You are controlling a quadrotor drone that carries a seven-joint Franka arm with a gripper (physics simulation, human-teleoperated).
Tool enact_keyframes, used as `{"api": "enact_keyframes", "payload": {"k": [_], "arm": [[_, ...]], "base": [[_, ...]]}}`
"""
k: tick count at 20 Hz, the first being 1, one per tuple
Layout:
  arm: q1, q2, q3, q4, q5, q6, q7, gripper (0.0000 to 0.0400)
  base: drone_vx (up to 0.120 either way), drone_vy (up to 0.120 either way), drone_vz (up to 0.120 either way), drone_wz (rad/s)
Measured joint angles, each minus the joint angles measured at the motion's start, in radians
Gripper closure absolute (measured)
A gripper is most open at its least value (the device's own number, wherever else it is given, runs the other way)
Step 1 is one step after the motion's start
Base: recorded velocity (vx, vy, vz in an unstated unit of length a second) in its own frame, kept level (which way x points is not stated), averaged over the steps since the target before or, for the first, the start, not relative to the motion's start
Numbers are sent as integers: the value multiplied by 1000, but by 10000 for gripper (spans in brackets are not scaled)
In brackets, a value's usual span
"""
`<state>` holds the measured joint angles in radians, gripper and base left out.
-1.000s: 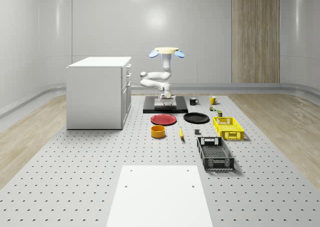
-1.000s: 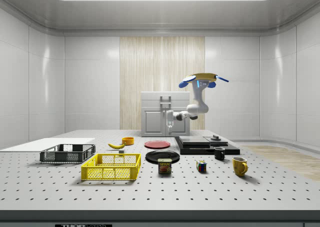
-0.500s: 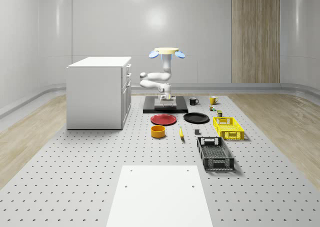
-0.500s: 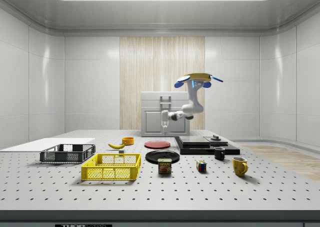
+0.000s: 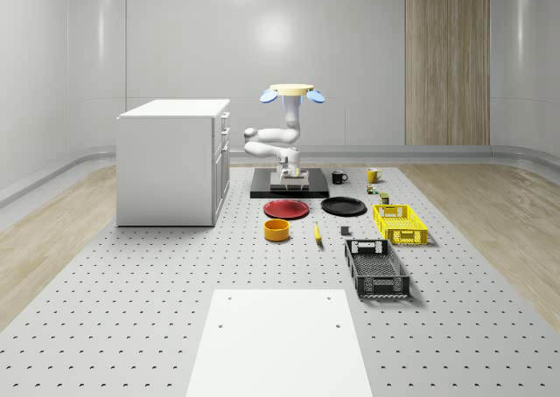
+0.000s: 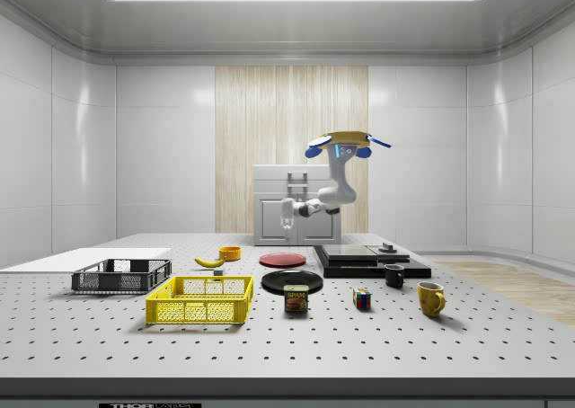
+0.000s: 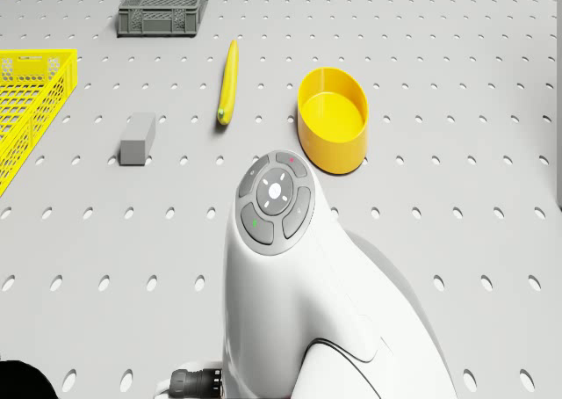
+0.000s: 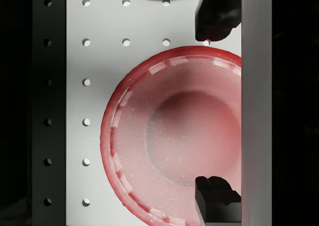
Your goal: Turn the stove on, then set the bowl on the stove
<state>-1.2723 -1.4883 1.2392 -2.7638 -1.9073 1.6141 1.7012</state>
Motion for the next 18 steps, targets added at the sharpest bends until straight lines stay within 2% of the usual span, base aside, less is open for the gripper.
{"api": "enact_keyframes", "payload": {"k": [18], "arm": [[-3, -9, 1, 1, 4, 8, 2, 0]], "base": [[120, 0, 0, 0]]}}
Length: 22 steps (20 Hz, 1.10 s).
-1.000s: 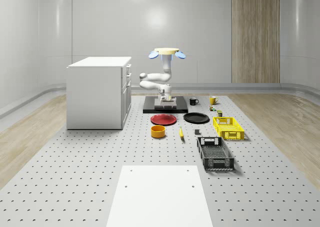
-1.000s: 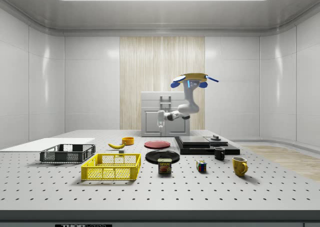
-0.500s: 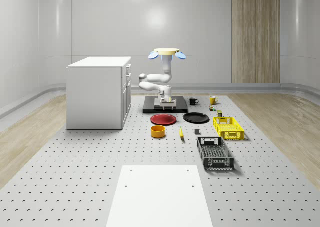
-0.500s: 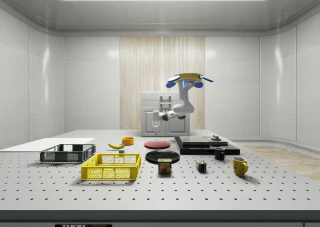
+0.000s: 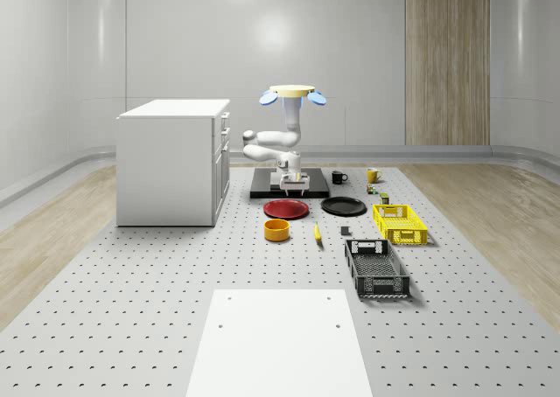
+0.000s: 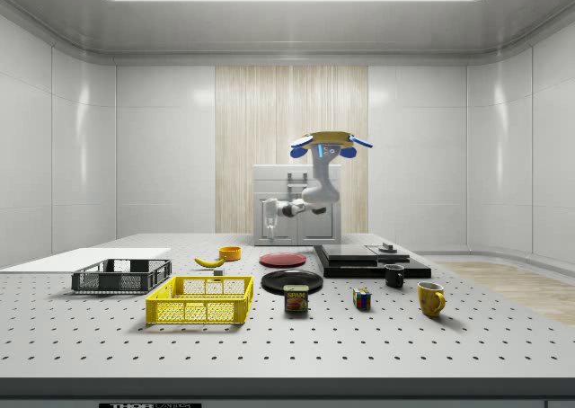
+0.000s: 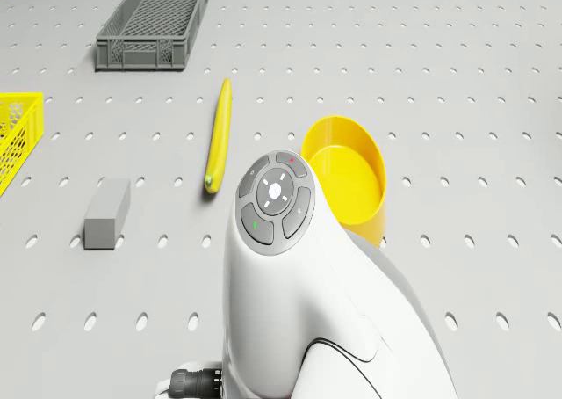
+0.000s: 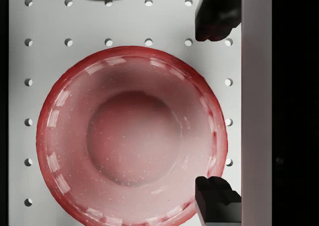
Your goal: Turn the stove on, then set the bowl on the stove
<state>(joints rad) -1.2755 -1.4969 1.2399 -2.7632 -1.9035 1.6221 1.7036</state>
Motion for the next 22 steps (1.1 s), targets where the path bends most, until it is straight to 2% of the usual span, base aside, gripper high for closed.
{"api": "enact_keyframes", "payload": {"k": [22], "arm": [[-3, -8, 1, 0, 4, 7, 2, 0]], "base": [[120, 0, 0, 0]]}}
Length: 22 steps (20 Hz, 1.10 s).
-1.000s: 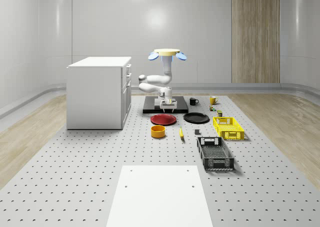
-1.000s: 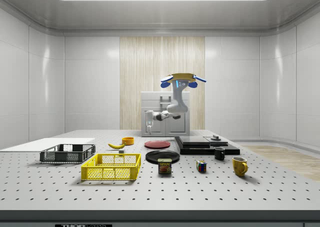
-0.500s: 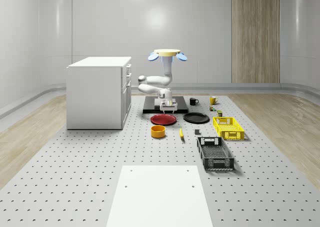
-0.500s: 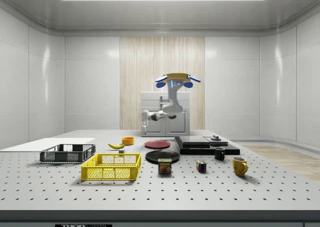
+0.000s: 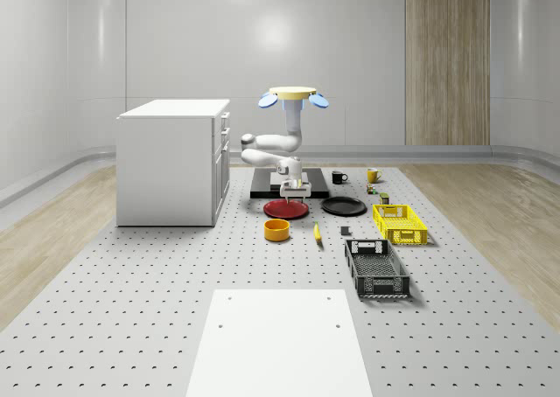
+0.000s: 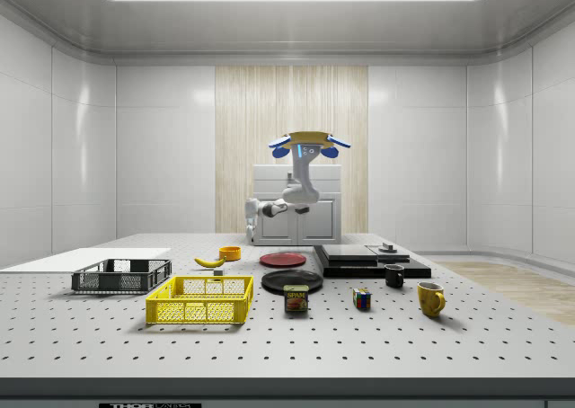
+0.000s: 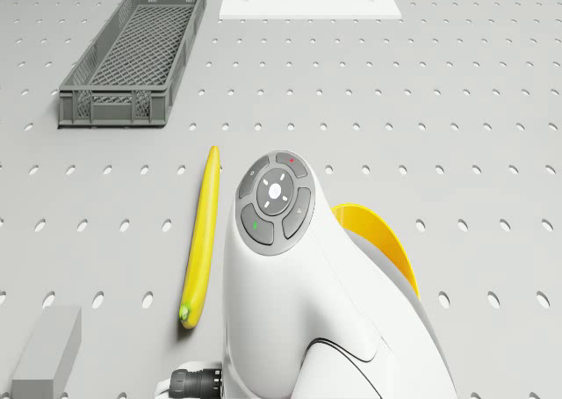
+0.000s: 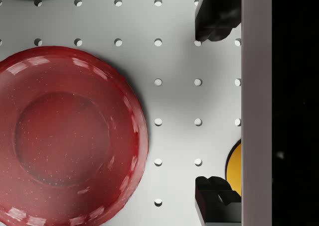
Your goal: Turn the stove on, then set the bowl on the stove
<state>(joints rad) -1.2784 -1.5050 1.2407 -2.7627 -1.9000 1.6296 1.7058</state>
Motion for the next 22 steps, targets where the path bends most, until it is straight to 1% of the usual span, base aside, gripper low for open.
{"api": "enact_keyframes", "payload": {"k": [5, 9, 18, 20, 22], "arm": [[-1, -2, 0, 0, 1, 1, 0, 0], [-1, -3, 0, 0, 1, 2, 1, 0], [-2, -5, 0, 0, 2, 5, 1, 0], [-2, -5, 0, 0, 2, 5, 1, 0], [-2, -6, 1, 0, 3, 6, 2, 0]], "base": [[120, 0, 0, 0], [120, -90, 0, 0], [120, 0, 0, 0], [120, -100, 0, 0], [120, -20, 0, 0]]}}
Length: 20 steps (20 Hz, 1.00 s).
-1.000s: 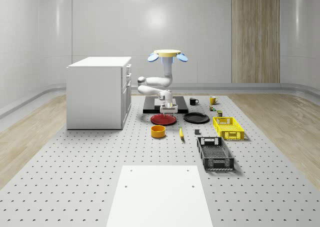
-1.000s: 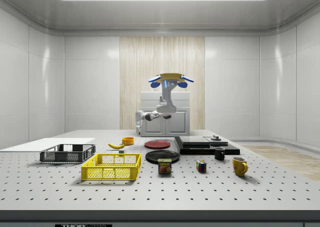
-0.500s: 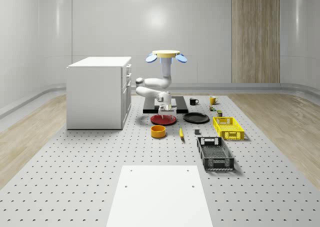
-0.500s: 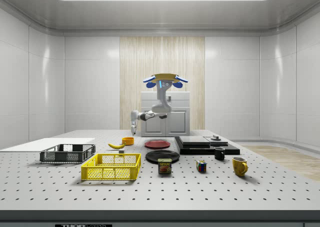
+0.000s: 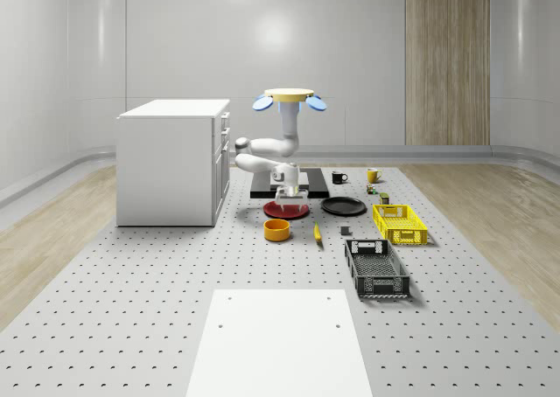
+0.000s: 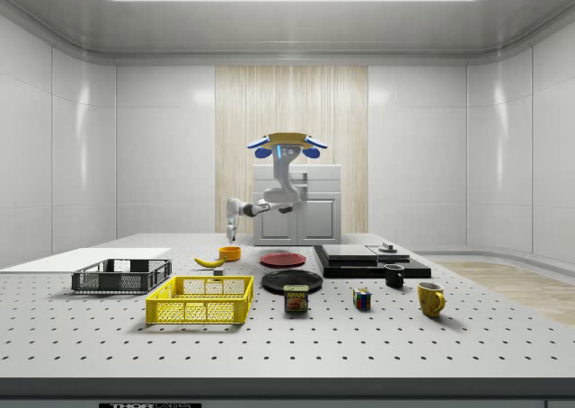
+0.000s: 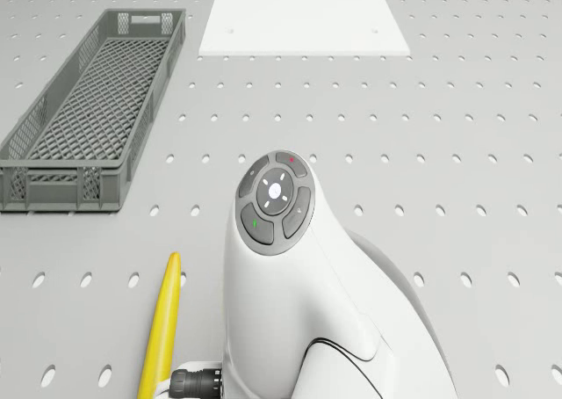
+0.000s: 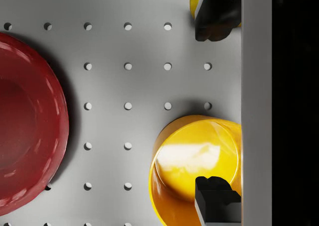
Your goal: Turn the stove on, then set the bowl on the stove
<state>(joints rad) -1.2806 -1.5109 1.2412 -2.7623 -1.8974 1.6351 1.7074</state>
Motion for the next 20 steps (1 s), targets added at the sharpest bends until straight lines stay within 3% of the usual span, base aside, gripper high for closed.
{"api": "enact_keyframes", "payload": {"k": [3, 20], "arm": [[0, -1, -1, 0, -1, 1, 0, 0], [-11, 10, -155, 67, -142, 73, -26, 0]], "base": [[120, 0, 0, 0], [0, 0, 0, 0]]}}
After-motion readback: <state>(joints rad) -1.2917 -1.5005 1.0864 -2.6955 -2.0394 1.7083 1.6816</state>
